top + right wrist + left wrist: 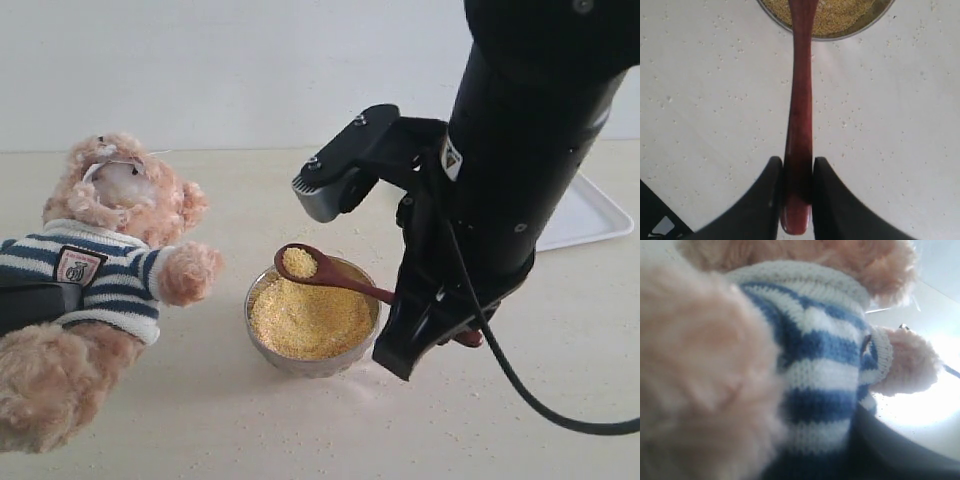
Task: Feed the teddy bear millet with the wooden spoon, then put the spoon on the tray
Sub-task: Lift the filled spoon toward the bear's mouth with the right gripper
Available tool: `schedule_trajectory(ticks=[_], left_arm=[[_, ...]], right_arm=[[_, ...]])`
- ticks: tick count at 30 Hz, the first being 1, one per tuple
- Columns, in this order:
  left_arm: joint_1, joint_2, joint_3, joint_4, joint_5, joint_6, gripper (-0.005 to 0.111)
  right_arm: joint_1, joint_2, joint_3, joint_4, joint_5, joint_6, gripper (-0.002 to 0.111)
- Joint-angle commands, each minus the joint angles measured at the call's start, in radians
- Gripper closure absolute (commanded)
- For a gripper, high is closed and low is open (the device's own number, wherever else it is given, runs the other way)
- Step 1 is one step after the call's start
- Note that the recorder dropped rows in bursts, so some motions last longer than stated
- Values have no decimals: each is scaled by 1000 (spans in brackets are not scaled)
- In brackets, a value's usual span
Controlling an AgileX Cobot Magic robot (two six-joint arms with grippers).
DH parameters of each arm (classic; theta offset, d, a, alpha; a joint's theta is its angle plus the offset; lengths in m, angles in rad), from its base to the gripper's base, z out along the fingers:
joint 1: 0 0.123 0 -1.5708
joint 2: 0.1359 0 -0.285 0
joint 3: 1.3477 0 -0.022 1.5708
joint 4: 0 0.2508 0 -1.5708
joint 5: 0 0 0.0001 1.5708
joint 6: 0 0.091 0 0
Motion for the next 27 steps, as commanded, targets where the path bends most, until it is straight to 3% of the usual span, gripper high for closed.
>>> schedule_trajectory(ticks=[1,27], left_arm=[[1,-7,0,-17,18,4,102],[1,-7,0,-17,18,4,102]], right_arm=[[-4,-12,-81,-14,17,-34,108],[173,158,-361,-95,17,-56,108]])
